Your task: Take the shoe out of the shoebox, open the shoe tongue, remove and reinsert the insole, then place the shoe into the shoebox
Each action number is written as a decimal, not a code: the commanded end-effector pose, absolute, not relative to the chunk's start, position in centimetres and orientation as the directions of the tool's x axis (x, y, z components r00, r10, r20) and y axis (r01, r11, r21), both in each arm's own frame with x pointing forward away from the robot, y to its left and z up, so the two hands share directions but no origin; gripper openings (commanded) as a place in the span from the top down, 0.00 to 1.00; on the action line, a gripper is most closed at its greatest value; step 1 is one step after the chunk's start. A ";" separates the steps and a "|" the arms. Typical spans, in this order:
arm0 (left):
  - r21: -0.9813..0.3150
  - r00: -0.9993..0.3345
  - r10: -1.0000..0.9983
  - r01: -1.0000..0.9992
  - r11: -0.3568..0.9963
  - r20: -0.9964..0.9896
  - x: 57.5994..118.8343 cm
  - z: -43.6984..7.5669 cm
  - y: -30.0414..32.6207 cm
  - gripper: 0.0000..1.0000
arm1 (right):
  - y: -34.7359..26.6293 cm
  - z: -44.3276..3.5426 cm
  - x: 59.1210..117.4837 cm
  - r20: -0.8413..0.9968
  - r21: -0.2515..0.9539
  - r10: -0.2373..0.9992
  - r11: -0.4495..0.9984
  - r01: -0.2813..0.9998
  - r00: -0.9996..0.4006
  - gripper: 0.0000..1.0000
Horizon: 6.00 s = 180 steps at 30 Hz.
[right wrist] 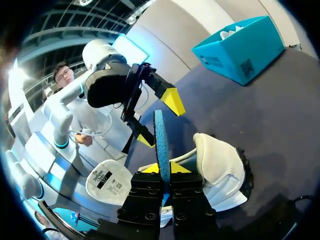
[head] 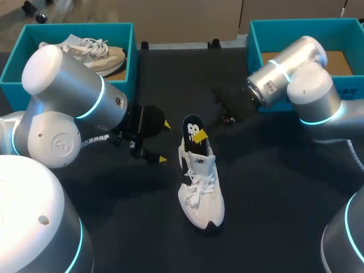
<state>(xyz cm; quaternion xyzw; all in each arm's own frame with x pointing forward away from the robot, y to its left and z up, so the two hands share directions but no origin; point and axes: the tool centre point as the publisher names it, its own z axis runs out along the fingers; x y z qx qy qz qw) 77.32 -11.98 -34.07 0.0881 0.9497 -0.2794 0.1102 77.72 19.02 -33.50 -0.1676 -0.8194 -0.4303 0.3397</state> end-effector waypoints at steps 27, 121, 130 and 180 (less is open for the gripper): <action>-0.509 -0.960 0.106 0.229 0.830 -0.259 77.3 -34.1 -12.0 0.00 | 19.9 -33.7 76.1 0.728 0.514 0.042 0.626 0.586 -0.684 0.72; -0.525 -0.956 0.130 0.255 0.812 -0.264 77.3 -32.6 -12.0 0.00 | 17.6 -26.6 79.4 0.594 0.676 0.270 0.344 0.652 -0.758 1.00; -0.513 -0.944 0.191 0.308 0.801 -0.268 77.8 -29.4 -9.7 0.00 | 16.9 -26.8 79.2 0.589 0.637 0.399 0.307 0.707 -0.703 1.00; -0.390 -0.936 0.219 0.318 0.864 -0.277 83.0 -27.7 -2.3 0.00 | 17.7 -26.6 78.4 0.406 0.417 0.849 0.158 0.895 -0.339 1.00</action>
